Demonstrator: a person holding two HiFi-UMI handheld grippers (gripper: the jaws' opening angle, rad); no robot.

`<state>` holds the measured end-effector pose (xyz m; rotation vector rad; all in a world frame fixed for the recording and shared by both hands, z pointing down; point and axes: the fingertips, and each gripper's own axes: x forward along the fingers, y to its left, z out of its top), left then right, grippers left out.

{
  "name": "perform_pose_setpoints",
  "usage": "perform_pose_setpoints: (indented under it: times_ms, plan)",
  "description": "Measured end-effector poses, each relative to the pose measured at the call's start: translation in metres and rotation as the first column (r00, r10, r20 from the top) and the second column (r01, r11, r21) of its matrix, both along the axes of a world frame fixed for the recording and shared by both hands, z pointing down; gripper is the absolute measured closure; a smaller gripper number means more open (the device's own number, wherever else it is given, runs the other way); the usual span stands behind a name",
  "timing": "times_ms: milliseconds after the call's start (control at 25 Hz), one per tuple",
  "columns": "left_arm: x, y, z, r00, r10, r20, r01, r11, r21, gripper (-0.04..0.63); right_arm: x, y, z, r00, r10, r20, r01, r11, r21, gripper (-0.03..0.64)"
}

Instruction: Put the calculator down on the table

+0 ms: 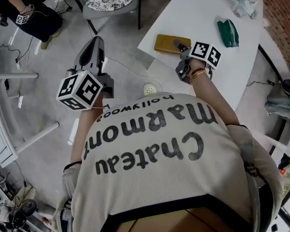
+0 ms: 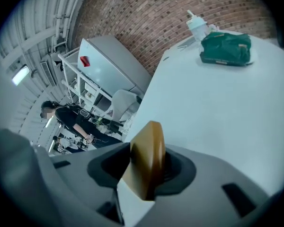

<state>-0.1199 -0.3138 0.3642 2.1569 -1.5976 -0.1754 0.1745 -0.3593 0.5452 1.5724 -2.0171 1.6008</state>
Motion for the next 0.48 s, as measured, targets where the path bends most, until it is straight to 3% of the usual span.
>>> perform_pose_setpoints:
  times_ms: [480]
  plan:
    - [-0.003,0.008,0.004,1.0,-0.018,0.005,0.018,1.0,-0.014,0.595,0.005,0.008,0.02,0.999,0.034,0.023,-0.032,0.998,-0.06,0.396]
